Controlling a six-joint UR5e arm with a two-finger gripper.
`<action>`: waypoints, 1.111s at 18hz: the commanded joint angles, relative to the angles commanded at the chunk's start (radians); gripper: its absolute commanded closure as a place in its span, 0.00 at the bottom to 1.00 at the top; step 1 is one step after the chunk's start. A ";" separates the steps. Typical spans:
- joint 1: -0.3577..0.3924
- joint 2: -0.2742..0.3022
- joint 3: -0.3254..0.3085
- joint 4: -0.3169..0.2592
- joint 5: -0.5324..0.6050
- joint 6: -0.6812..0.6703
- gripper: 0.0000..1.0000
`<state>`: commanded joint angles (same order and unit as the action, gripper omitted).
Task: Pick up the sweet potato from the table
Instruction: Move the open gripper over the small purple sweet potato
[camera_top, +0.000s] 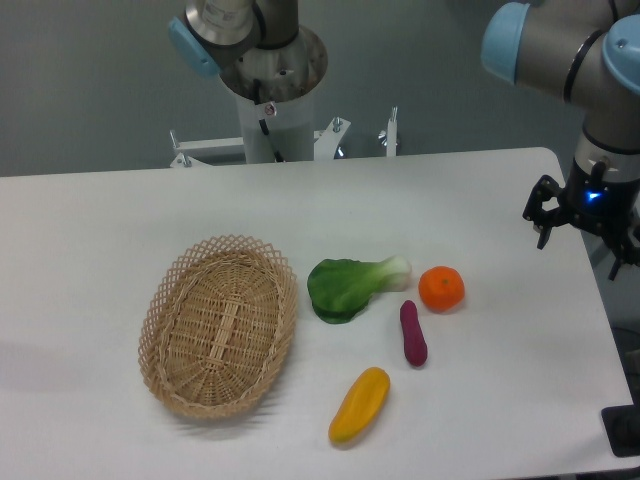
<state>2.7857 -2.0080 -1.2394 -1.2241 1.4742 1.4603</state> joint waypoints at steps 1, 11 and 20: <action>0.000 0.000 -0.003 0.003 0.000 0.002 0.03; -0.003 0.011 -0.064 0.002 -0.003 -0.043 0.01; -0.095 -0.060 -0.159 0.164 0.002 -0.366 0.00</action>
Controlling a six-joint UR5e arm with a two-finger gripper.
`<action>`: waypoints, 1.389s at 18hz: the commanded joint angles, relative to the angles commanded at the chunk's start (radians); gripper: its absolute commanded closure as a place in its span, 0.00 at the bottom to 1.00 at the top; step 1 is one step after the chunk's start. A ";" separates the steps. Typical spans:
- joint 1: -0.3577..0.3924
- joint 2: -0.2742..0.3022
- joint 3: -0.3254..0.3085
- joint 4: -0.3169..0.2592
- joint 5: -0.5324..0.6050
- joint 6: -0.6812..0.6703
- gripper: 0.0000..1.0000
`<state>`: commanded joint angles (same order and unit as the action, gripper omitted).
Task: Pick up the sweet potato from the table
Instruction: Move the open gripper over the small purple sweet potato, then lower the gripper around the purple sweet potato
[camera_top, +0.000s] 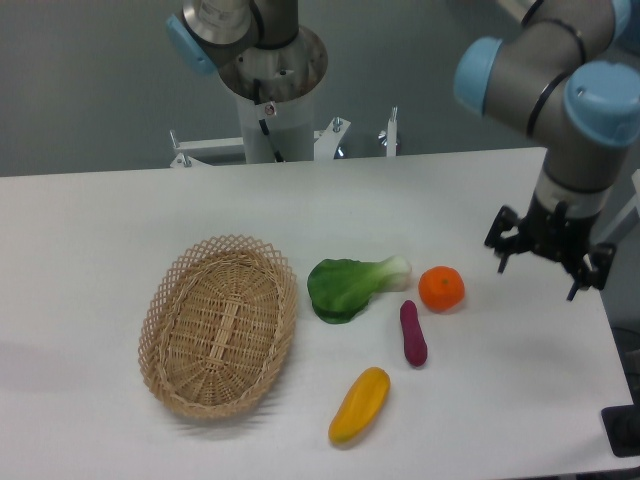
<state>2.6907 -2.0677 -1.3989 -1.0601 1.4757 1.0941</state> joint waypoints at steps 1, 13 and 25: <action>-0.009 -0.008 -0.014 0.021 0.000 -0.040 0.00; -0.130 -0.068 -0.212 0.288 0.145 -0.197 0.00; -0.177 -0.086 -0.258 0.348 0.156 -0.258 0.00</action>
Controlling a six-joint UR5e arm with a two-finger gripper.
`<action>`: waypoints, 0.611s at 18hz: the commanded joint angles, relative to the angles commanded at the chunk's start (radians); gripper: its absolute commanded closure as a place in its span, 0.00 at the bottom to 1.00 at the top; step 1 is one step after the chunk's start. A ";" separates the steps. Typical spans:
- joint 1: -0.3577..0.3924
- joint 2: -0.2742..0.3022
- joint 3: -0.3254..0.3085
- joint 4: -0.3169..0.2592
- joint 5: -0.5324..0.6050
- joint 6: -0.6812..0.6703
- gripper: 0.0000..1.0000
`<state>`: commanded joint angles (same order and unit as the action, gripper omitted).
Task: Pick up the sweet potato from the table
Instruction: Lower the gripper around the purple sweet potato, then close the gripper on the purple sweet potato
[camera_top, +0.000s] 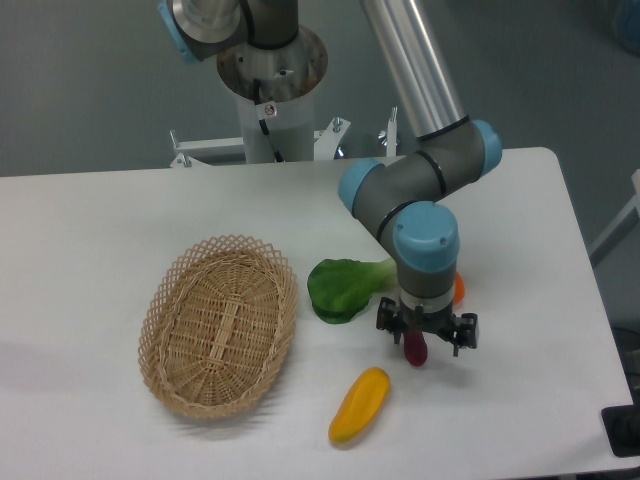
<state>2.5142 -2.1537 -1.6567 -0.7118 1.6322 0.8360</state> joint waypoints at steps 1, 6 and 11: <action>0.000 0.000 -0.003 0.000 0.002 0.000 0.00; 0.000 -0.003 -0.009 0.000 0.003 -0.002 0.00; 0.000 -0.011 -0.018 0.018 0.003 -0.006 0.00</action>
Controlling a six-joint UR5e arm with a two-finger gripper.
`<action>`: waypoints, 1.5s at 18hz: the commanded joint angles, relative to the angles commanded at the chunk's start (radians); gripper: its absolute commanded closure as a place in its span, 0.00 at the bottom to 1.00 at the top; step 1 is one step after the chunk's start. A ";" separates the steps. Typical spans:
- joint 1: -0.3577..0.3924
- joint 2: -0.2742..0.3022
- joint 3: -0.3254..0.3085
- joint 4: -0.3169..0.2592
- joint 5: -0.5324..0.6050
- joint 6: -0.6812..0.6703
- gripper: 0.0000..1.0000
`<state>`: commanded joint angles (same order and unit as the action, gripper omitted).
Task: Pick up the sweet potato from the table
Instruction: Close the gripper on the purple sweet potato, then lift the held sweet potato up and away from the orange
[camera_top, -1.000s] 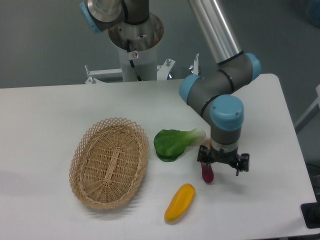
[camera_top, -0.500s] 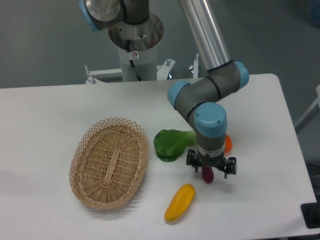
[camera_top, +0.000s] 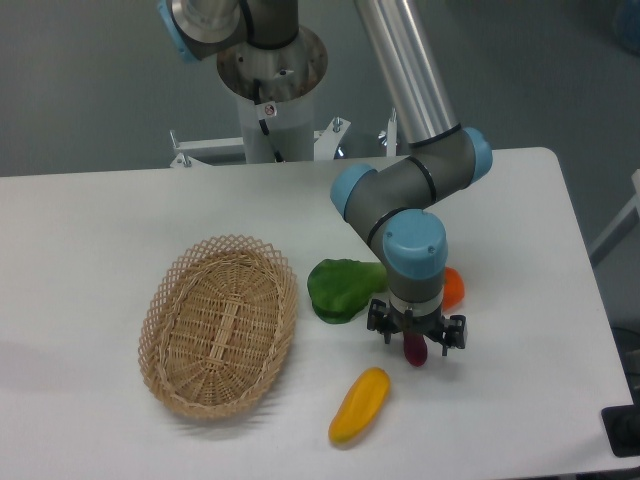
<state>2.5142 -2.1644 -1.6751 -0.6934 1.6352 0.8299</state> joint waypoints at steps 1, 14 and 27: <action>0.000 0.000 -0.002 0.000 0.000 -0.005 0.00; 0.000 -0.002 -0.005 0.028 0.046 0.001 0.60; 0.000 0.023 0.170 -0.009 -0.003 0.008 0.68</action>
<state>2.5142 -2.1415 -1.5050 -0.7024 1.6323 0.8376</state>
